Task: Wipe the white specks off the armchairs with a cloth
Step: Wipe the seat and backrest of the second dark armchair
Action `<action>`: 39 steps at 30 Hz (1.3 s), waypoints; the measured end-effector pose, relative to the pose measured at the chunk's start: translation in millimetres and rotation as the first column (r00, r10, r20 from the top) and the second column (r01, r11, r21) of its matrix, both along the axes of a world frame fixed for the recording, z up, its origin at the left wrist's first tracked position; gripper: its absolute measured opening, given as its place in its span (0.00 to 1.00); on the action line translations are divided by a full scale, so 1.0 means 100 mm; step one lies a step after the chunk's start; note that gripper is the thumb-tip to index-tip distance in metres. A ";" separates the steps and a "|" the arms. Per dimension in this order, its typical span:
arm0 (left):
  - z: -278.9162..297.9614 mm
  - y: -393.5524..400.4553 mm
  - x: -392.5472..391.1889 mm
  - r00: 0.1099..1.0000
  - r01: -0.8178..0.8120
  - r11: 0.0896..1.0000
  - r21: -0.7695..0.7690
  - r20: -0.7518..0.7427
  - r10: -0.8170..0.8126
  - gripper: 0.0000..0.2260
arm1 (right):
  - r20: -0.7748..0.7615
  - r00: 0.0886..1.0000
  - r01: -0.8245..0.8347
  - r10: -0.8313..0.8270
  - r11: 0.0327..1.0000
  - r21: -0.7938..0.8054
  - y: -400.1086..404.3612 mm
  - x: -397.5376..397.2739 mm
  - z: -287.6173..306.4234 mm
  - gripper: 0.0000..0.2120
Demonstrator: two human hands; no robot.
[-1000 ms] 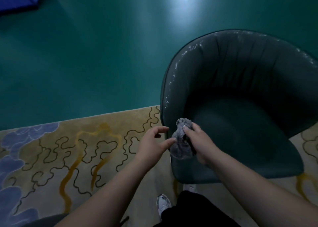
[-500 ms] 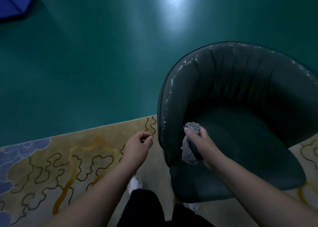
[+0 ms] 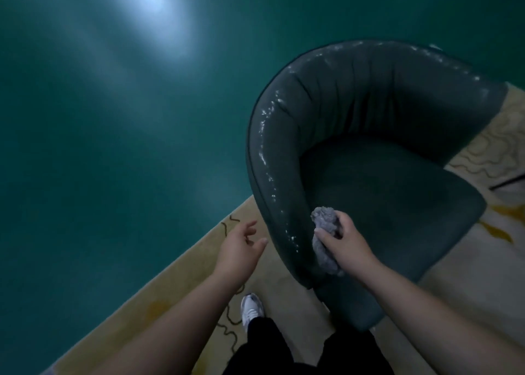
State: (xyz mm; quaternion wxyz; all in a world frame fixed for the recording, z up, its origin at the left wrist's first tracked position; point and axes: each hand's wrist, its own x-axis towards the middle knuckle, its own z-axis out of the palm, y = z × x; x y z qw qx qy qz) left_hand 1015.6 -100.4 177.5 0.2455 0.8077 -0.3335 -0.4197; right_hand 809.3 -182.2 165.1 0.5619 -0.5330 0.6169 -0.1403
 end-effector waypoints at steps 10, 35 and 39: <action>-0.19 -0.44 0.09 0.988 0.050 0.999 -0.001 -0.146 -0.049 0.39 | -0.038 0.994 0.096 -0.107 0.969 -0.229 0.38 0.03 -0.13 0.20; -0.35 -0.41 0.02 0.956 -0.037 0.993 -0.111 -0.292 0.003 0.41 | -0.074 0.991 -0.130 0.107 0.761 -0.635 0.68 0.10 -0.61 0.28; -0.39 -0.40 0.05 0.959 -0.019 0.992 -0.123 -0.282 -0.017 0.40 | -0.073 0.992 -0.124 0.101 0.750 -0.649 0.47 0.20 -0.61 0.25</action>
